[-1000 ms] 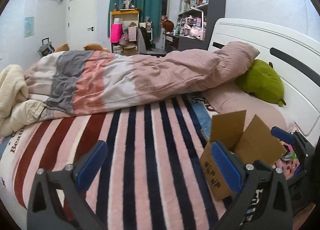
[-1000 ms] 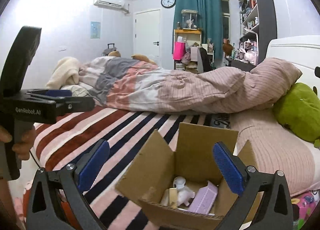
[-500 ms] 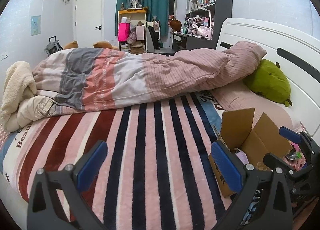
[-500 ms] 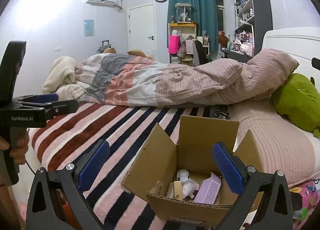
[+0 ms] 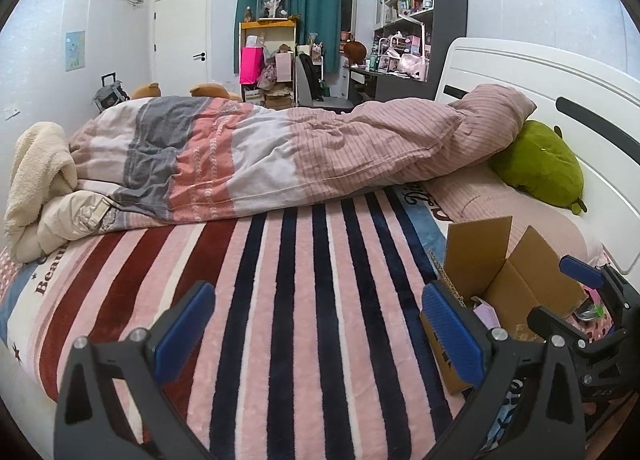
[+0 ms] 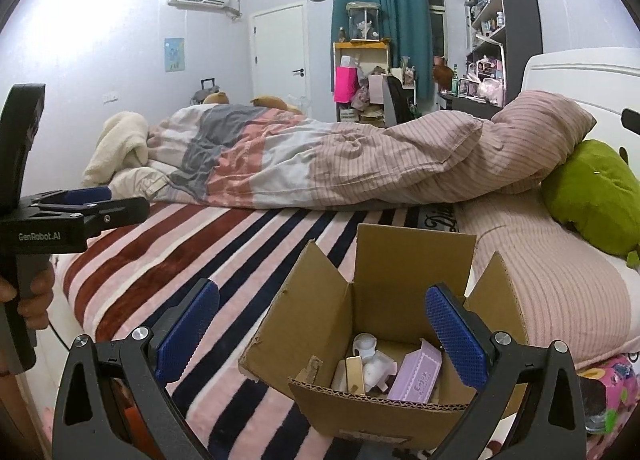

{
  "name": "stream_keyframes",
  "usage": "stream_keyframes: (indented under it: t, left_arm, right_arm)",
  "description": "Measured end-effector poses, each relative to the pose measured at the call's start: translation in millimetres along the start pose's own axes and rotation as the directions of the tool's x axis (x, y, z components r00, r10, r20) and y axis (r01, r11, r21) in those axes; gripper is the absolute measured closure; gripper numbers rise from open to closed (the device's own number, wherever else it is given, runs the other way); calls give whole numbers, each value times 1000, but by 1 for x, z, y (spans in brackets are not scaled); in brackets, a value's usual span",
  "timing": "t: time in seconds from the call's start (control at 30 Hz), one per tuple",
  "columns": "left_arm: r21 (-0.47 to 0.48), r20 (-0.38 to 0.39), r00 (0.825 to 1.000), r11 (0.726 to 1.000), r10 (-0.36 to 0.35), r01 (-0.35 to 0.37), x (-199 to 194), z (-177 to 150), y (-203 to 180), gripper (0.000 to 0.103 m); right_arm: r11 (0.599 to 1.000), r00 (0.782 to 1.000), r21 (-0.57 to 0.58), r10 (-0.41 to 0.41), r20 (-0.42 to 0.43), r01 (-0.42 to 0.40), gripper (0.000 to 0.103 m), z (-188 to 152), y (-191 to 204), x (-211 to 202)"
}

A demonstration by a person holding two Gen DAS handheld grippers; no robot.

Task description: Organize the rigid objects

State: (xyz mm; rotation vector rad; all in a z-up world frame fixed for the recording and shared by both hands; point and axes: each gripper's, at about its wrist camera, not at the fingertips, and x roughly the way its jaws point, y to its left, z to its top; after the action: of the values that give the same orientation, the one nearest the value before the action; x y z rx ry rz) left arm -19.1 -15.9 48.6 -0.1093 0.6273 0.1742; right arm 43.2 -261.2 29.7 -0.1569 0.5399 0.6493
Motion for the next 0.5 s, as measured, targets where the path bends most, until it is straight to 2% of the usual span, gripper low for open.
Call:
stream_keyframes:
  t: [0.5]
  left_arm:
    - [-4, 9, 1000, 1000, 7, -7, -6, -1, -2, 0]
  right_arm:
    - [1000, 1000, 6, 14, -6, -14, 0, -2, 0, 3]
